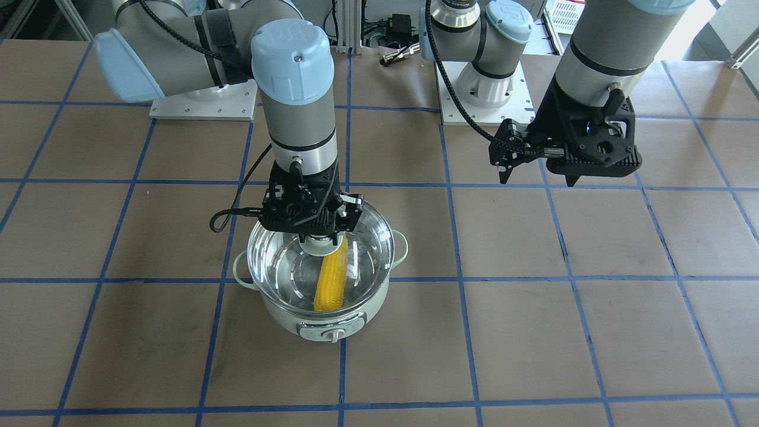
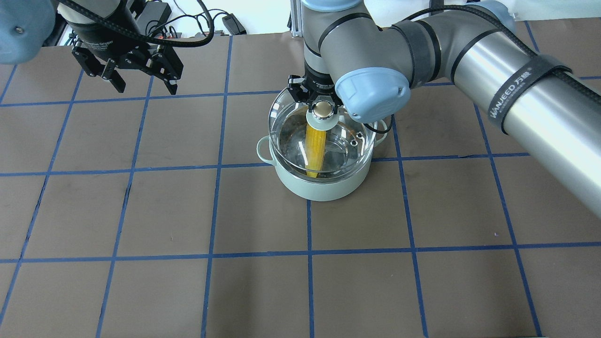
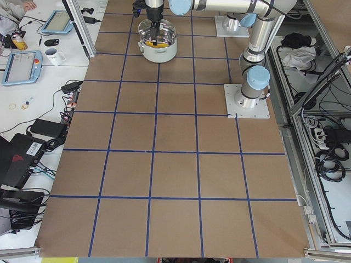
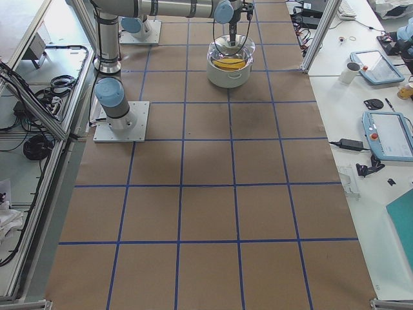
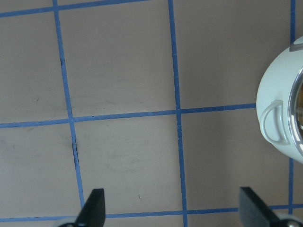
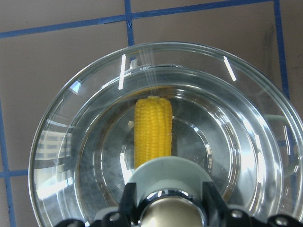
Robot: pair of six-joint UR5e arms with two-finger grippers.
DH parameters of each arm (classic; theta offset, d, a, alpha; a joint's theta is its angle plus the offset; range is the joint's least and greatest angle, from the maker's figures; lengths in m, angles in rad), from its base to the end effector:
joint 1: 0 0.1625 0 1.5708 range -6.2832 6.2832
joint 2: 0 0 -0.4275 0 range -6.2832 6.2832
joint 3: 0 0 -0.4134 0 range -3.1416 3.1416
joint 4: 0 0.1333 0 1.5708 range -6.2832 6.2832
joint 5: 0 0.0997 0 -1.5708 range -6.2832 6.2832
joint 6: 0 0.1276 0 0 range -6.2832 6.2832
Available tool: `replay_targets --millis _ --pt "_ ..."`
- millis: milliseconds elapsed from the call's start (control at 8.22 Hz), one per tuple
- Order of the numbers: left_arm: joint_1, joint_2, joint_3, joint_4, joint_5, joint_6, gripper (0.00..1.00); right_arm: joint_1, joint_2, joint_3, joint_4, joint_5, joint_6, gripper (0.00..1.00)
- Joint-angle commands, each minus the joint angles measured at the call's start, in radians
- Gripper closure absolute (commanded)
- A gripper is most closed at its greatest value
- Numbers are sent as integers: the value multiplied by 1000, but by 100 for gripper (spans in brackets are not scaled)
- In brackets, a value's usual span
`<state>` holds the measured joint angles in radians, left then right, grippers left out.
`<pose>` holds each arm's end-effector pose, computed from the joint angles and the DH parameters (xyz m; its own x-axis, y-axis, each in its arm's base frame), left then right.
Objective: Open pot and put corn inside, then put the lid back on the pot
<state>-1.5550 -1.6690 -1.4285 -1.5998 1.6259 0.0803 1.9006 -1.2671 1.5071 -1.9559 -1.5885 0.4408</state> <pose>-0.1175 -0.5584 0.4803 -0.9964 0.0636 -0.0561 0.0643 0.9979 -0.0106 0.3334 -0.5692 0.3603 -0.9930 0.1088 -0.0458 0.1141 0.9838 -0.1382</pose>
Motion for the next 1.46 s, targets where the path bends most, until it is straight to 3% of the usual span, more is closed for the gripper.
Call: replay_targets --millis 0,1339 --pt "0 5 0 -2 -1 -5 0 -52 5 7 6 54 -7 100" --pt "-2 5 -7 -3 -1 -4 0 -25 23 47 -5 68 53 100"
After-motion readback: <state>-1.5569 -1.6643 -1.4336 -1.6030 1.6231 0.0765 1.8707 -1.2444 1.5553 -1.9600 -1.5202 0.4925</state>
